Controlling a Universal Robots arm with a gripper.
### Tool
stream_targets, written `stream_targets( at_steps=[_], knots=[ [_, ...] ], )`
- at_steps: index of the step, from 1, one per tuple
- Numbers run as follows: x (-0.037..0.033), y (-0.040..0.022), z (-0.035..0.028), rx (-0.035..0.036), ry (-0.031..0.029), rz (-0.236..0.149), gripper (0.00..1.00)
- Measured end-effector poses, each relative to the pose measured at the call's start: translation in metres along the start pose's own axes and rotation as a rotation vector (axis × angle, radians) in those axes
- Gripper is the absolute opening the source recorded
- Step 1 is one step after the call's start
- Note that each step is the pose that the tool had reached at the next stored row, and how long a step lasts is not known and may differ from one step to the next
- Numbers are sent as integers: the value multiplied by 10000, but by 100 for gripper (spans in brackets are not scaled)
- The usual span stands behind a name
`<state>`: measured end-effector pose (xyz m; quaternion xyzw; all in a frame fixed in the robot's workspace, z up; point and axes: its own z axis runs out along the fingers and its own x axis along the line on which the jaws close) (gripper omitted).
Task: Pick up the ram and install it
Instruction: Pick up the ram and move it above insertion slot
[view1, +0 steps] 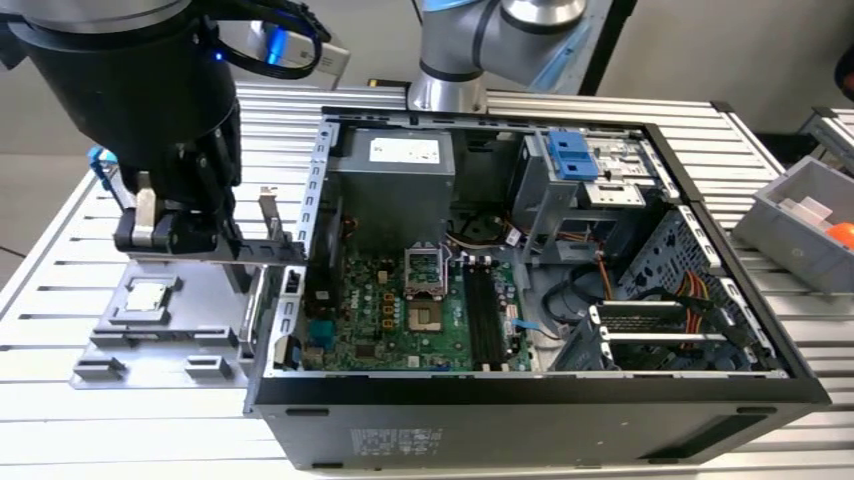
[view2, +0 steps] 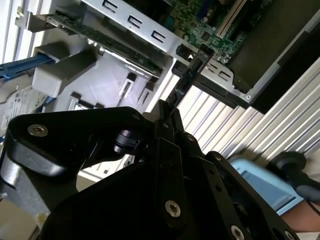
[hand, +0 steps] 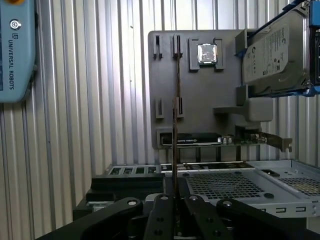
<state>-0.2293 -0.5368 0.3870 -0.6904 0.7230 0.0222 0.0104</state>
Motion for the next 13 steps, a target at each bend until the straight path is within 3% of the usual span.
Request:
stream_targets(
  at_steps=[13],
  knots=[
    [-10,-220,-3,-4,1,-63,0]
  ],
)
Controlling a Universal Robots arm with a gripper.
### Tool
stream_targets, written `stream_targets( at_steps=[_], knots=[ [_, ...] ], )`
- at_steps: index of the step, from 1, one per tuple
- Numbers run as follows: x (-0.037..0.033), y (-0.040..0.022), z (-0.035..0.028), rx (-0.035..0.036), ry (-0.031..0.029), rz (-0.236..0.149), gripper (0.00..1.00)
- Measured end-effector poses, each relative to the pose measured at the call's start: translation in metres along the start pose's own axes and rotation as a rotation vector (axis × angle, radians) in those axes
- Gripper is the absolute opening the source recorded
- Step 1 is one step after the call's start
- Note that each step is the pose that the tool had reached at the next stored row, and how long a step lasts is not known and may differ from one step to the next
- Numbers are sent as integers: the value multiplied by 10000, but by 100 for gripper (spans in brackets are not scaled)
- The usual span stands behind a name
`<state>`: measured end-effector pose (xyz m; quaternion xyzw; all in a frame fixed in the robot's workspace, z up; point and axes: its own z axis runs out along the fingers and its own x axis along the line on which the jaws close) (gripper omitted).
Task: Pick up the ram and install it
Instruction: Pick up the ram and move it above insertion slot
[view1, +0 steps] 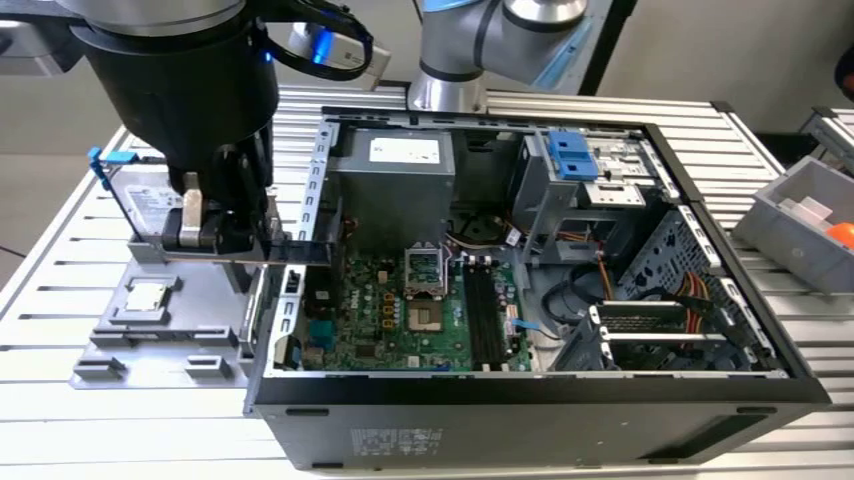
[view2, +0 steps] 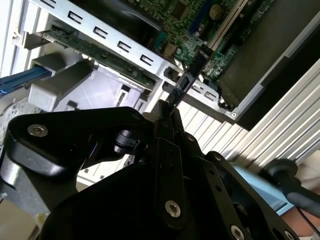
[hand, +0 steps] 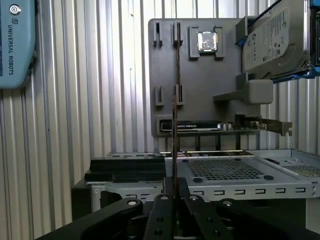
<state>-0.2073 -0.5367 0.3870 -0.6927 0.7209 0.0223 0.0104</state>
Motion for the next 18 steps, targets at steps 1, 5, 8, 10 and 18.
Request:
stream_targets(
  at_steps=[1,5,8,10,18],
  knots=[
    [-1,-19,0,0,0,-5,0],
    [-4,-99,-1,-3,0,-21,0],
    [-6,-161,-2,-4,0,-32,0],
    [-8,-203,-3,-6,1,-39,0],
    [-15,-364,-6,-10,2,-68,0]
  ],
)
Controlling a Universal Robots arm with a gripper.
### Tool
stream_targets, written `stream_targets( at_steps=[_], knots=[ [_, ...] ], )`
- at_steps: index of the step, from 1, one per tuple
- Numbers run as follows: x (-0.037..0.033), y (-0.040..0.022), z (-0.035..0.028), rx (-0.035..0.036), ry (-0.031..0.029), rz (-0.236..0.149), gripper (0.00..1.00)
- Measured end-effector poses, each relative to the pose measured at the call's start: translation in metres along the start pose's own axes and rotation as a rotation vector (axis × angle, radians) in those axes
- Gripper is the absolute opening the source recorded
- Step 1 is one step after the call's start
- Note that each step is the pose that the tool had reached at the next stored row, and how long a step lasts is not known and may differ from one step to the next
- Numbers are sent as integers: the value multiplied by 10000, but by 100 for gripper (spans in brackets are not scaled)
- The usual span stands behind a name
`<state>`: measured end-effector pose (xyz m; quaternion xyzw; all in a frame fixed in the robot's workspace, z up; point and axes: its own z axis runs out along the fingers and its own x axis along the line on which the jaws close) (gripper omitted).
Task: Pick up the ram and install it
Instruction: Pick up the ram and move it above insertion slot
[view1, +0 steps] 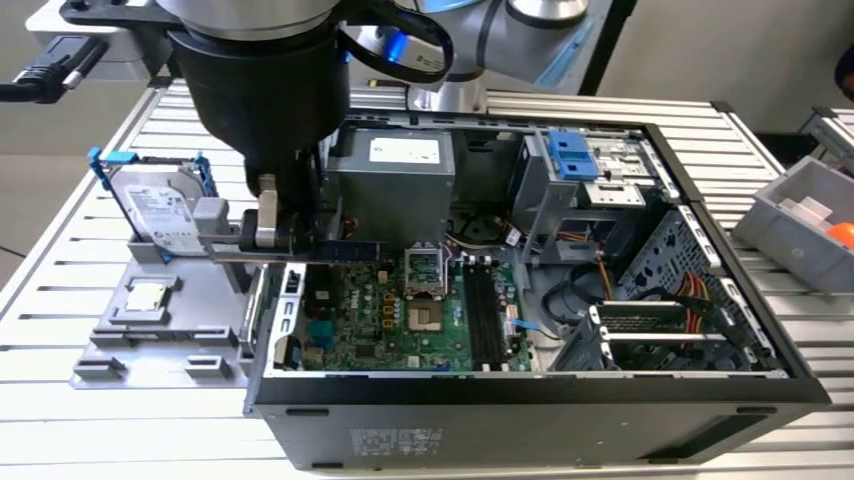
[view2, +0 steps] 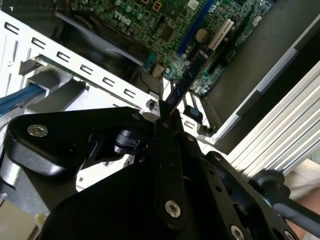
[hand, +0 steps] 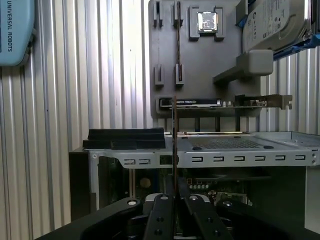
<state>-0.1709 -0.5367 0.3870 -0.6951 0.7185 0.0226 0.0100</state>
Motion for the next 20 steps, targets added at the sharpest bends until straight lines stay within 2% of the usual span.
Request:
stream_targets(
  at_steps=[20],
  knots=[
    [-14,-411,-7,-11,1,-83,0]
  ],
)
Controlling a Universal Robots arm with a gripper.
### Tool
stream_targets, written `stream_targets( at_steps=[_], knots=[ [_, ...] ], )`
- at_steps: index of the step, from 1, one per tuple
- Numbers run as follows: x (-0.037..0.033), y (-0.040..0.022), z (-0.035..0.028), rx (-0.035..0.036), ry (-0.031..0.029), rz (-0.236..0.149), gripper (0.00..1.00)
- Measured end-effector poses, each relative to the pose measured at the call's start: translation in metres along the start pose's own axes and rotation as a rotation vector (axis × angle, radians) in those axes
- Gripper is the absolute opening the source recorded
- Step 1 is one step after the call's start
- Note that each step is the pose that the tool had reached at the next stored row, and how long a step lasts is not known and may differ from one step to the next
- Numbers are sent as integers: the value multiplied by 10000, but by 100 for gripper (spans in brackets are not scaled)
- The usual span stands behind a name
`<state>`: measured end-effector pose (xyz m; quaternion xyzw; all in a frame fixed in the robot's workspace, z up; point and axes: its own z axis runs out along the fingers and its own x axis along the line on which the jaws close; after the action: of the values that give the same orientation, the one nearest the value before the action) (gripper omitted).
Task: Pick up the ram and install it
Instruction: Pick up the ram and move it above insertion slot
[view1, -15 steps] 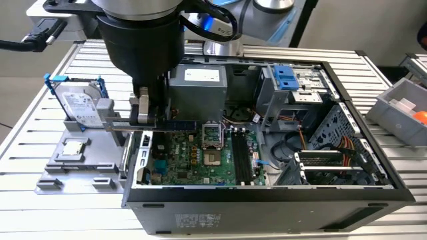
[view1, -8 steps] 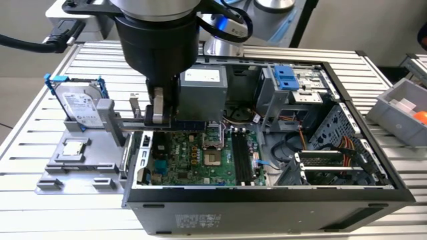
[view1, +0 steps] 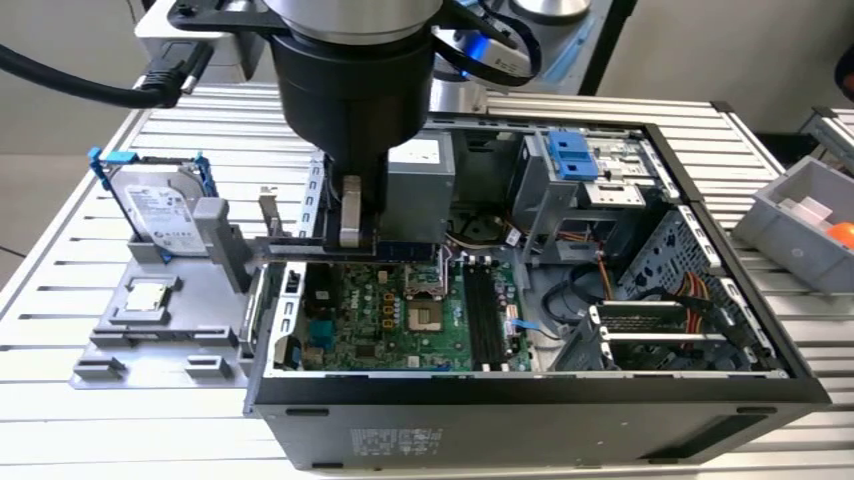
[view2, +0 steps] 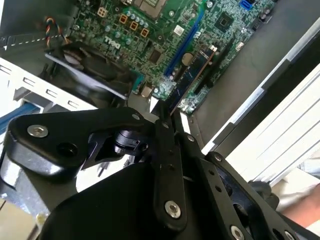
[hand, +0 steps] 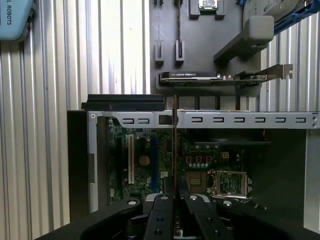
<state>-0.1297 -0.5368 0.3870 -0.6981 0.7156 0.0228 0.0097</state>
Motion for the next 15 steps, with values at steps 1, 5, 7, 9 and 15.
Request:
stream_targets(
  at_steps=[1,5,7,9,15],
  knots=[
    [-1,-22,0,-1,0,-8,0],
    [-3,-112,-2,-5,1,-54,0],
    [-4,-159,-3,-7,3,-99,0],
    [-5,-201,-3,-10,3,-168,0],
    [-8,-303,-5,-22,6,-292,0]
  ],
)
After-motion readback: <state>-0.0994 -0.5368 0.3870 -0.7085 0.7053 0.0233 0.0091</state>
